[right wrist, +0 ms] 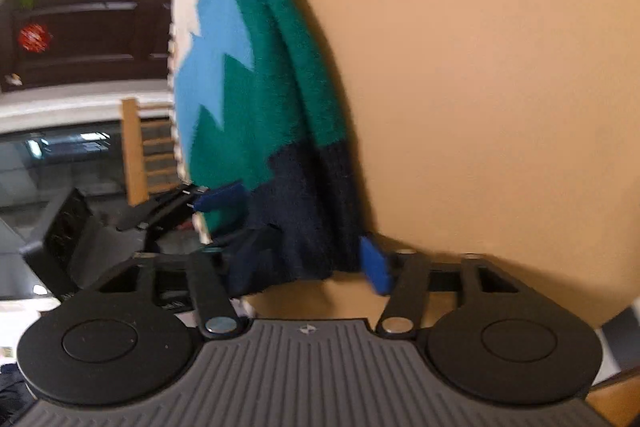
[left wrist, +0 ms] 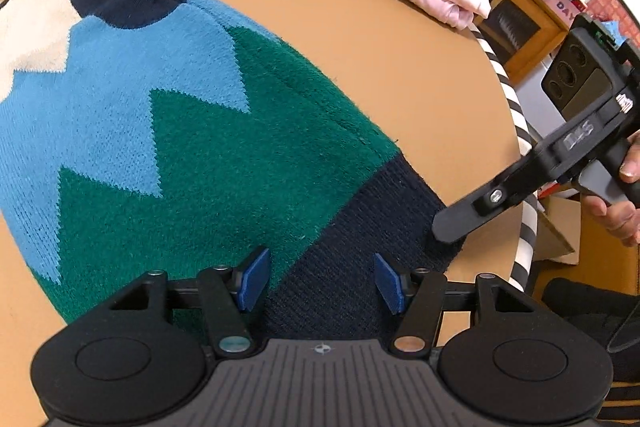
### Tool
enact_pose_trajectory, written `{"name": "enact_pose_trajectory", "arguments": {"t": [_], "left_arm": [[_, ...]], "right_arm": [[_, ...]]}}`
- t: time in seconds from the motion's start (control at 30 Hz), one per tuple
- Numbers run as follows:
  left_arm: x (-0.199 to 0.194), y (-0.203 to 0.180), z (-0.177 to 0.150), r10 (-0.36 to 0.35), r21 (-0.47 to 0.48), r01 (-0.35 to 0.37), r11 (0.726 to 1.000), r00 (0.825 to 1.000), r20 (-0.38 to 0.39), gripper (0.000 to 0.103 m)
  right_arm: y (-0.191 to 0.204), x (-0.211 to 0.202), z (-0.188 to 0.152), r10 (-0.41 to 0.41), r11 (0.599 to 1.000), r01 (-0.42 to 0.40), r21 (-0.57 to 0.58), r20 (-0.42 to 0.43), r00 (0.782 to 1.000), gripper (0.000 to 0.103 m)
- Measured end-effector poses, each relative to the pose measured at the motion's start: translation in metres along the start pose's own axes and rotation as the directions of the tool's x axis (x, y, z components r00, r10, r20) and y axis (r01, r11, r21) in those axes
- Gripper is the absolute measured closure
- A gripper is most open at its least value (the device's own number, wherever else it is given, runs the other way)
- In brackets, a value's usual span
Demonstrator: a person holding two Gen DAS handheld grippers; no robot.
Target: Fold clothes
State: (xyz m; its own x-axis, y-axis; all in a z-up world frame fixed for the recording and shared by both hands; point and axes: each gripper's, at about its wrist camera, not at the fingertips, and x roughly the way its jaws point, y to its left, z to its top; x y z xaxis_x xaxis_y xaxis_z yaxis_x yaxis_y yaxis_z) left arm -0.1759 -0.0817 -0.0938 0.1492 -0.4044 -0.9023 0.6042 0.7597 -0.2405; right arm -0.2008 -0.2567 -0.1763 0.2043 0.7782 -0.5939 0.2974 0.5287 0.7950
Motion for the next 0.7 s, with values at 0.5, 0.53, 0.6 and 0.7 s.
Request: {"name": "enact_pose_trajectory", "arguments": {"t": [0.5, 0.53, 0.6, 0.7], "left_arm": [[-0.002, -0.001, 0.0, -0.016, -0.015, 0.016, 1.0, 1.0, -0.013, 0.037], [-0.003, 0.0, 0.001, -0.022, -0.022, 0.022, 1.0, 1.0, -0.014, 0.037], [-0.005, 0.003, 0.001, -0.034, -0.036, 0.033, 0.999, 0.999, -0.016, 0.037], [-0.012, 0.017, 0.001, -0.086, -0.09, 0.083, 0.992, 0.996, -0.03, 0.036]], "right_arm": [[0.062, 0.03, -0.006, -0.238, 0.948, 0.244, -0.203, 0.054, 0.97, 0.086], [0.069, 0.03, -0.007, -0.272, 0.932, 0.279, -0.232, 0.061, 0.96, 0.086], [0.08, 0.033, -0.007, -0.319, 0.911, 0.324, -0.254, 0.065, 0.946, 0.086], [0.088, 0.035, -0.006, -0.354, 0.893, 0.357, -0.274, 0.062, 0.933, 0.086]]}}
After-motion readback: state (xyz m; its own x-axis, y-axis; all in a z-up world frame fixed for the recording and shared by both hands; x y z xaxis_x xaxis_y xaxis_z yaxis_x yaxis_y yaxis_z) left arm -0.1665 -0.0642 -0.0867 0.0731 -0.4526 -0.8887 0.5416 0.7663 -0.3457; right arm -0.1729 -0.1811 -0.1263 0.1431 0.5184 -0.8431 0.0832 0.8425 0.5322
